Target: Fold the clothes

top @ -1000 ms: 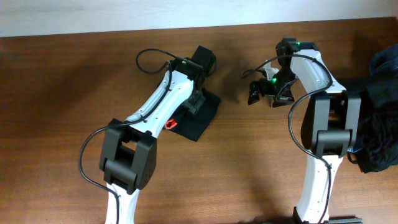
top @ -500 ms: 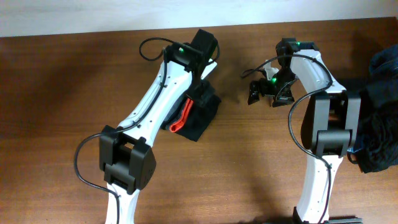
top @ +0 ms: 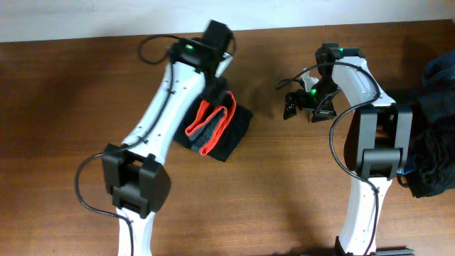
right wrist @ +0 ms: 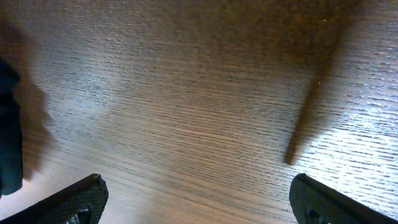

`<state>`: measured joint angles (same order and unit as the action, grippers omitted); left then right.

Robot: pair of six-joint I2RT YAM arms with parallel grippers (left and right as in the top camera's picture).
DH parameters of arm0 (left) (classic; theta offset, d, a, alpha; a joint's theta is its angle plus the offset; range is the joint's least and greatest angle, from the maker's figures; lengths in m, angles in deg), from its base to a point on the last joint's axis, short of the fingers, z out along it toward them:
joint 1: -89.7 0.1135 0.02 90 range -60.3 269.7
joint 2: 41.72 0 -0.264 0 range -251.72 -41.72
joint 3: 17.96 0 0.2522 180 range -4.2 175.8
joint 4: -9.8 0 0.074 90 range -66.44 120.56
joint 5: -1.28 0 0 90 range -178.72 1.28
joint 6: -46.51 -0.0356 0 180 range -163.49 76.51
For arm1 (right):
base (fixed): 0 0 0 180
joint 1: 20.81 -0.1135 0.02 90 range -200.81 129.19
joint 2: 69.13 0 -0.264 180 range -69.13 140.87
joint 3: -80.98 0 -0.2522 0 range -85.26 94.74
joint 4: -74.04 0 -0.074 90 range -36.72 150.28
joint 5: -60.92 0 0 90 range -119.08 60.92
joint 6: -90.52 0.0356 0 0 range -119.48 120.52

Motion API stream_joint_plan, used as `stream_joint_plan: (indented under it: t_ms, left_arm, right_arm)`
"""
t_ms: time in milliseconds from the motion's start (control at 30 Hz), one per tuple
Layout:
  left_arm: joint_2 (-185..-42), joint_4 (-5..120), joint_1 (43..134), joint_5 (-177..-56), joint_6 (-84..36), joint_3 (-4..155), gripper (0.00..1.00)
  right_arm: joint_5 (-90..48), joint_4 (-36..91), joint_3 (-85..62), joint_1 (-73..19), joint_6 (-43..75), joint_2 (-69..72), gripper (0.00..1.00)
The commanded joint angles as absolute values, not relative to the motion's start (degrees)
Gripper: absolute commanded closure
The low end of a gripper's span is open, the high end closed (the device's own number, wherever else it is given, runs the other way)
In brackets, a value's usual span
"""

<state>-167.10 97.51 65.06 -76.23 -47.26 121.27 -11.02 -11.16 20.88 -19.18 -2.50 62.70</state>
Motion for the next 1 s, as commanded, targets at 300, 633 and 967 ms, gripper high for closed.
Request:
stream_joint_plan:
  t_ms: [300,633,967]
  left_arm:
    - [-167.5,92.3,71.4,-78.4,-41.6,115.2,0.6]
    - [-167.6,87.8,70.8,-81.9,-41.3,109.2,0.97]
    - [-168.6,86.9,70.2,-82.1,-41.3,109.1,0.99]
  right_arm:
    - [-10.0,-11.0,20.5,-19.3,-2.7,60.7,0.01]
    - [-9.8,-11.0,20.5,-19.3,-2.7,60.7,0.02]
    - [-9.8,-11.0,20.5,-19.3,-2.7,60.7,0.02]
